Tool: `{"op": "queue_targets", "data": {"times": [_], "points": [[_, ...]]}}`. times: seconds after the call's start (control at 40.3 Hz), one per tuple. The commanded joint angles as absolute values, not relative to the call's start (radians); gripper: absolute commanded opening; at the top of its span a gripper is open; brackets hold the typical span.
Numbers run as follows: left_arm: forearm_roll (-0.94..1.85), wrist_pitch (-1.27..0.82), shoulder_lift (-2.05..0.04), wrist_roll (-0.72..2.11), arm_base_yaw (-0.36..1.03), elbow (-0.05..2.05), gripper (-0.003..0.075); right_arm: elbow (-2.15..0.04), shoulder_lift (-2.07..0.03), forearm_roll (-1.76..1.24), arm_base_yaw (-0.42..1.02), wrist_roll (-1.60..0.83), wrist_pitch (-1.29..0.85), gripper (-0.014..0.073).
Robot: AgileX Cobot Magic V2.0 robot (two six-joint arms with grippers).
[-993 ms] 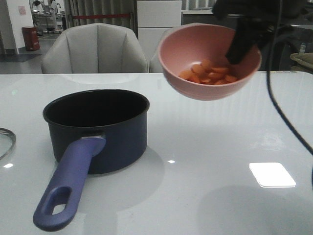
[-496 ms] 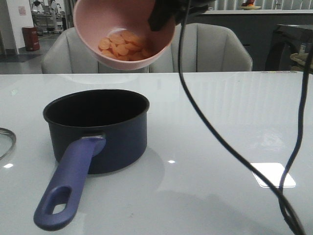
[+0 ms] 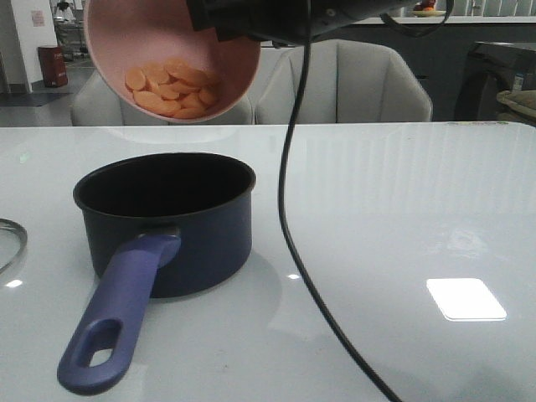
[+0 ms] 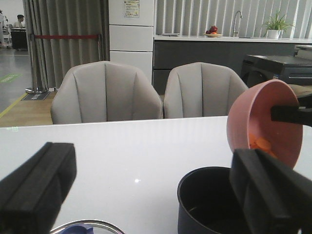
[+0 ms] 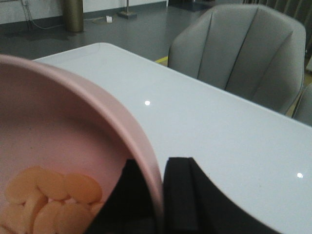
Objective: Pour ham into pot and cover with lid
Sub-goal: 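Lift the pink bowl and carry it over the saucepan, then tilt the pink bowl with the right gripper to pour ham into saucepan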
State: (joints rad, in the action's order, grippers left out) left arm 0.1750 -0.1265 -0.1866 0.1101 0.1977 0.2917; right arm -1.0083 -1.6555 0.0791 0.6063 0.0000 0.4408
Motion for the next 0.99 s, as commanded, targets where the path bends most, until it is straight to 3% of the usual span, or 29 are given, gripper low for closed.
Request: {"op": "queue_targets", "data": {"times": [0.0,0.348,0.968], "points": [[0.186,-0.047,-0.195,0.109,0.206,0.320,0.0679,-1.029,-1.636,0.087,0.605,-0.080,0.605,0.0138],[0.186,-0.047,-0.195,0.109,0.206,0.320,0.0679,-1.028,-1.653,-0.043,0.630,-0.503,0.697,0.0138],[0.186,-0.047,-0.195,0.109,0.206,0.320,0.0679,-1.029,-1.825,-0.057,0.712,-0.779,1.142,0.0138]]}}
